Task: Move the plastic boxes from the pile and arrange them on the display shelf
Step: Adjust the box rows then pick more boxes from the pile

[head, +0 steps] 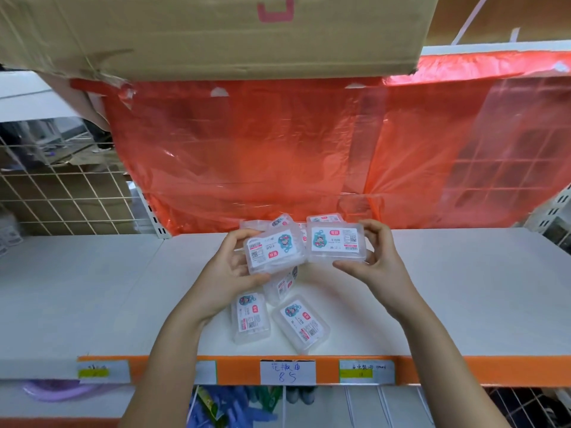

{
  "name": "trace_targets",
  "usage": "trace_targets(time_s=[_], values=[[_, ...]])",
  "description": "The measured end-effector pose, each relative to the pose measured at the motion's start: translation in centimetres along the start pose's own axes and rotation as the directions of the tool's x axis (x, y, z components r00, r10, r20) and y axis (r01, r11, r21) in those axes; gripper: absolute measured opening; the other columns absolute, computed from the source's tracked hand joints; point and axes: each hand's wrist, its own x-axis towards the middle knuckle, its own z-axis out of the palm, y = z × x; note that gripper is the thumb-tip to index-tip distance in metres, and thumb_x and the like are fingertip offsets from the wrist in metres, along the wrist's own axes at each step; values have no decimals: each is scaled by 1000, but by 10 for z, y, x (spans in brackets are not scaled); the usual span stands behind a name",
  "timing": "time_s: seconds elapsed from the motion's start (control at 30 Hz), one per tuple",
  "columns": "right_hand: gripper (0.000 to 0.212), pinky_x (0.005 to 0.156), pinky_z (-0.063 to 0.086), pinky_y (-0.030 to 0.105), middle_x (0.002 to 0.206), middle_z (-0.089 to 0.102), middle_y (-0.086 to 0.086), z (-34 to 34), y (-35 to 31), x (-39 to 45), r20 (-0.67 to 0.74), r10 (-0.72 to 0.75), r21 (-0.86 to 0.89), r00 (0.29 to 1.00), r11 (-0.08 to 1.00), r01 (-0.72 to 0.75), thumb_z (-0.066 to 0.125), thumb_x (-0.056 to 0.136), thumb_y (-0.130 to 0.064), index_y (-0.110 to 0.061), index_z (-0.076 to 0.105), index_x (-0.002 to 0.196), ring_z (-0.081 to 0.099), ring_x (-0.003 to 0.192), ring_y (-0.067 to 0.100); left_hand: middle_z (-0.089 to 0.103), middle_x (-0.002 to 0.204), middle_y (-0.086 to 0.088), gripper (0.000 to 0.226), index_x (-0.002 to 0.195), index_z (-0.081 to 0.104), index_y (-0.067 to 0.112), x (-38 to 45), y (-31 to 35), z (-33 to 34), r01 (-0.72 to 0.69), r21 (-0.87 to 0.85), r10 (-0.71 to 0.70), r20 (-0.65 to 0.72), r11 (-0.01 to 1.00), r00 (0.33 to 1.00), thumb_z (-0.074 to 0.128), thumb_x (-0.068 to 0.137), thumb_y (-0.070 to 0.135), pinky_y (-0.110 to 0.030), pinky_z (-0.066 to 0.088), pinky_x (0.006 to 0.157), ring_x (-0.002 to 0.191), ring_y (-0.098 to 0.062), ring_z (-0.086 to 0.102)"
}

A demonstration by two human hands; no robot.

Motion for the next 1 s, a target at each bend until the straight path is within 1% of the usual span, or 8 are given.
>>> trace_targets(time_s=[0.13, 0.23, 0.3, 0.37, 0.57, 0.7, 0.83, 1.0], values=[[64, 75, 53, 20, 124, 57, -9, 0, 1, -8, -26, -11, 6, 1000, 1000, 11, 76, 73, 0, -36, 42, 114, 66, 95, 8, 63, 122, 7, 65, 121, 53, 31, -8, -6, 6, -5, -188, 6, 2, 982, 1000, 74, 66, 4, -25, 54, 80, 111, -9, 61], [65, 75, 53, 20, 125, 56, -9, -3, -1, -12, -34, -25, -7, 999, 1000, 24, 76, 73, -1, -37, 42, 114, 66, 96, 8, 62, 125, 1, 82, 128, 48, 30, -6, -8, 15, 8, -359, -21, -32, 933, 999, 84, 57, 13, -28, 55, 82, 113, -14, 61], [64, 73, 52, 17, 124, 56, -8, -4, -5, -13, -51, -39, -4, 998, 999, 39, 75, 73, 2, -38, 42, 112, 65, 90, 2, 62, 126, -5, 97, 128, 46, 23, -3, -10, 20, 10, -502, -44, -54, 865, 998, 94, 44, 21, -29, 56, 79, 113, -20, 61], [64, 70, 51, 15, 123, 56, -8, -4, -7, -15, -71, -54, 1, 996, 999, 54, 74, 73, 4, -38, 42, 110, 64, 85, -2, 59, 129, -12, 101, 132, 44, 11, -1, -11, 25, 15, -578, -48, -42, 816, 998, 95, 45, 26, -31, 55, 81, 116, -26, 59], [67, 73, 52, 16, 125, 55, -8, -13, -4, -22, -106, -56, -12, 993, 998, 55, 74, 73, 5, -41, 42, 110, 66, 92, 5, 61, 127, -12, 92, 134, 49, 11, 0, -13, 35, 31, -700, -58, -14, 713, 998, 91, 53, 19, -26, 53, 85, 118, -22, 58], [68, 82, 53, 24, 127, 54, -10, -20, 0, -25, -130, -41, -41, 991, 999, 36, 75, 73, 2, -44, 43, 111, 65, 99, 13, 65, 120, -9, 53, 129, 53, 13, -1, -18, 42, 51, -722, -112, -37, 690, 993, 66, 79, -1, -26, 54, 85, 111, -18, 63], [69, 86, 54, 26, 130, 54, -7, -15, 4, -24, -116, -35, -26, 993, 999, 32, 75, 72, 3, -41, 43, 114, 65, 101, 13, 69, 113, -10, 41, 121, 57, 9, -1, -15, 53, 77, -762, -162, -38, 643, 986, 52, 80, 6, -29, 56, 83, 101, -18, 67], [70, 87, 54, 36, 131, 52, -6, -7, 8, -22, -92, -16, 11, 996, 1000, 17, 75, 72, 6, -37, 42, 118, 66, 102, 16, 70, 113, -6, 34, 126, 57, 13, 2, -12, 61, 105, -684, -238, -103, 722, 966, 44, 95, 7, -30, 56, 81, 100, -14, 68]])
